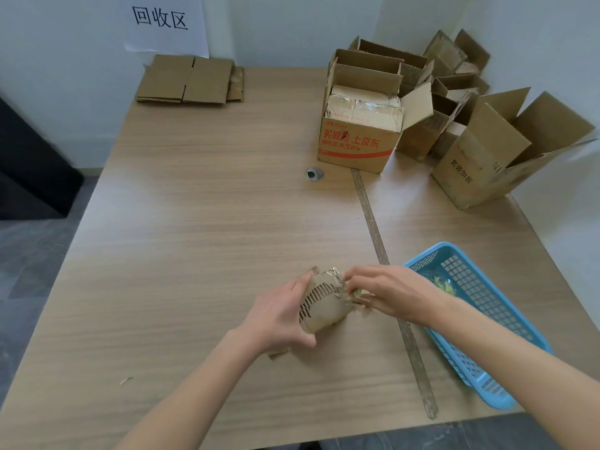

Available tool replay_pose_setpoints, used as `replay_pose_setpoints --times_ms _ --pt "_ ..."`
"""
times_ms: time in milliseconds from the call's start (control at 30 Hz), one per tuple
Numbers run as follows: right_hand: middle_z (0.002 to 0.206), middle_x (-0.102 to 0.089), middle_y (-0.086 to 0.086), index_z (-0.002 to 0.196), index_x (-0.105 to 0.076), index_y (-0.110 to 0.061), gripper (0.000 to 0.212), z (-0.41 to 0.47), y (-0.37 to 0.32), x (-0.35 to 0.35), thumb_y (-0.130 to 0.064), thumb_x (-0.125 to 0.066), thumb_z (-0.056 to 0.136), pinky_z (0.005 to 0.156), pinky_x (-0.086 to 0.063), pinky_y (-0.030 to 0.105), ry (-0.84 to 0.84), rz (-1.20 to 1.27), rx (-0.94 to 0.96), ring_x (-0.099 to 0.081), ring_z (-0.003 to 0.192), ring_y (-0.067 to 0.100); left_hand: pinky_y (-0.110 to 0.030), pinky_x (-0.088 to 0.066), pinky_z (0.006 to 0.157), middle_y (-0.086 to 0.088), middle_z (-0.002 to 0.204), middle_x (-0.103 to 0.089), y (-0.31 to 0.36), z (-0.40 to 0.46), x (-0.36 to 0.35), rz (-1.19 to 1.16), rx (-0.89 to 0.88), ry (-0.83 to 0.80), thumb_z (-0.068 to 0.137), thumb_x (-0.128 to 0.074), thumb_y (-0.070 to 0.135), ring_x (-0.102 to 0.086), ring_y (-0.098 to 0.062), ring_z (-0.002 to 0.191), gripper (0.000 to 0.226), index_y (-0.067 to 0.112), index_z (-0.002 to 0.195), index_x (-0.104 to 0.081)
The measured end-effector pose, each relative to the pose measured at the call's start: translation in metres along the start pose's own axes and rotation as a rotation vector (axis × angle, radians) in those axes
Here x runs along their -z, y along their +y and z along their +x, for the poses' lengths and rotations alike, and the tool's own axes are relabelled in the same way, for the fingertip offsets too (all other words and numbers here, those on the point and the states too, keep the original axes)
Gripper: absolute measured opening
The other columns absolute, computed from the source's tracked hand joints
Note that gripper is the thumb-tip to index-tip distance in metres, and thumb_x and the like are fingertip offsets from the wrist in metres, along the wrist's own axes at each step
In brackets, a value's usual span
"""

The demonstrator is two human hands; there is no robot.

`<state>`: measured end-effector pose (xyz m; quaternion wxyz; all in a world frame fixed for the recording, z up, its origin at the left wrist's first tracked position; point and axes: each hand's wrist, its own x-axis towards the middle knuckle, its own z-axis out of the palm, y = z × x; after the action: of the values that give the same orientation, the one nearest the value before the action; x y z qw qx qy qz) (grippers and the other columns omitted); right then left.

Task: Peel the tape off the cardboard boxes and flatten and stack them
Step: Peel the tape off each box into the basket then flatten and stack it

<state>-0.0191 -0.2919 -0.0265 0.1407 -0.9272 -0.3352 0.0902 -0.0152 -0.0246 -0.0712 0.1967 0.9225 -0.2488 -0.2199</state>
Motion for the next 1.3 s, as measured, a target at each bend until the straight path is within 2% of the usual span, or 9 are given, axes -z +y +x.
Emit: replay_pose_setpoints --times_ms 233,433,533,667,800,900,1033,1167,1300 --pt "0.099 -0.073 -0.012 0.094 -0.079 -0.030 0.015 -0.021 0.015 -0.014 -0.016 -0.080 0.087 0.086 -0.058 0.031 0.185 0.588 -0.414 -0.070 0.096 0.010 -0.032 -0.049 0.095 0.005 0.141 -0.052 -0.010 0.007 0.020 -0.001 -0.013 -0.078 0.061 -0.077 0.045 -0.053 -0.018 0.122 0.111 0.026 0.157 -0.026" --pt "0.098 -0.077 -0.009 0.109 -0.078 -0.036 0.030 -0.038 0.030 0.003 -0.031 -0.084 0.080 0.085 -0.054 0.021 -0.002 0.875 -0.534 -0.071 0.094 0.008 -0.031 -0.050 0.093 0.010 0.137 -0.055 -0.018 0.007 0.024 -0.023 -0.018 -0.090 0.055 -0.076 0.044 -0.055 -0.015 0.119 0.109 0.030 0.153 -0.031" --pt "0.104 -0.076 -0.013 0.112 -0.075 -0.038 0.048 -0.060 0.049 0.031 -0.031 -0.092 0.068 0.086 -0.055 0.019 0.113 0.791 -0.654 -0.069 0.101 0.002 -0.033 -0.050 0.094 0.009 0.136 -0.056 -0.013 0.010 0.023 -0.021 -0.043 -0.106 0.055 -0.077 0.043 -0.055 -0.016 0.118 0.108 0.030 0.152 -0.033" --pt "0.110 -0.077 -0.004 0.120 -0.071 -0.025 0.049 -0.078 0.068 0.064 -0.023 -0.085 0.073 0.092 -0.058 0.026 0.024 0.899 -0.654 -0.072 0.106 0.014 -0.027 -0.047 0.092 0.008 0.137 -0.056 -0.015 0.015 0.022 -0.035 -0.050 -0.097 0.055 -0.078 0.042 -0.054 -0.015 0.119 0.108 0.029 0.152 -0.033" --pt "0.110 -0.071 -0.012 0.114 -0.069 -0.030 0.043 -0.084 0.061 0.084 -0.034 -0.085 0.075 0.088 -0.055 0.029 0.280 0.395 -0.729 -0.067 0.100 0.003 -0.020 -0.040 0.086 0.008 0.137 -0.057 -0.017 0.019 0.021 -0.017 -0.051 -0.077 0.055 -0.079 0.042 -0.055 -0.015 0.119 0.108 0.028 0.153 -0.034" --pt "0.083 -0.070 -0.016 0.089 -0.071 -0.031 0.017 -0.058 0.005 0.042 -0.042 -0.082 0.080 0.073 -0.058 0.035 0.245 0.344 -0.552 -0.067 0.078 0.003 -0.030 -0.041 0.101 0.003 0.142 -0.051 -0.009 0.023 0.019 0.057 -0.035 -0.090 0.057 -0.077 0.045 -0.048 -0.019 0.127 0.110 0.024 0.154 -0.030" --pt "0.077 -0.066 -0.015 0.085 -0.067 -0.028 0.044 -0.023 -0.052 -0.034 -0.071 -0.069 0.077 0.073 -0.055 0.032 0.248 0.292 -0.757 -0.063 0.073 0.004 -0.053 -0.019 0.123 -0.001 0.160 -0.028 0.006 0.023 0.008 0.253 -0.029 -0.019 0.067 -0.068 0.057 -0.025 -0.023 0.148 0.118 0.016 0.161 -0.010" --pt "0.082 -0.067 -0.014 0.089 -0.065 -0.027 0.039 -0.006 -0.076 -0.073 -0.058 -0.082 0.074 0.078 -0.051 0.029 0.618 0.547 -1.051 -0.064 0.080 0.006 -0.060 0.001 0.124 0.002 0.165 -0.025 0.019 0.020 -0.015 0.303 -0.104 0.191 0.073 -0.058 0.068 -0.019 -0.018 0.154 0.112 0.025 0.163 -0.007" --pt "0.087 -0.071 -0.012 0.088 -0.070 -0.026 0.022 0.006 -0.087 -0.083 -0.032 -0.088 0.077 0.074 -0.045 0.007 0.943 0.724 -1.141 -0.065 0.081 -0.002 -0.055 0.002 0.126 -0.001 0.161 -0.037 0.016 0.021 -0.024 0.259 -0.125 0.288 0.070 -0.062 0.067 -0.030 -0.020 0.152 0.108 0.021 0.161 -0.025"
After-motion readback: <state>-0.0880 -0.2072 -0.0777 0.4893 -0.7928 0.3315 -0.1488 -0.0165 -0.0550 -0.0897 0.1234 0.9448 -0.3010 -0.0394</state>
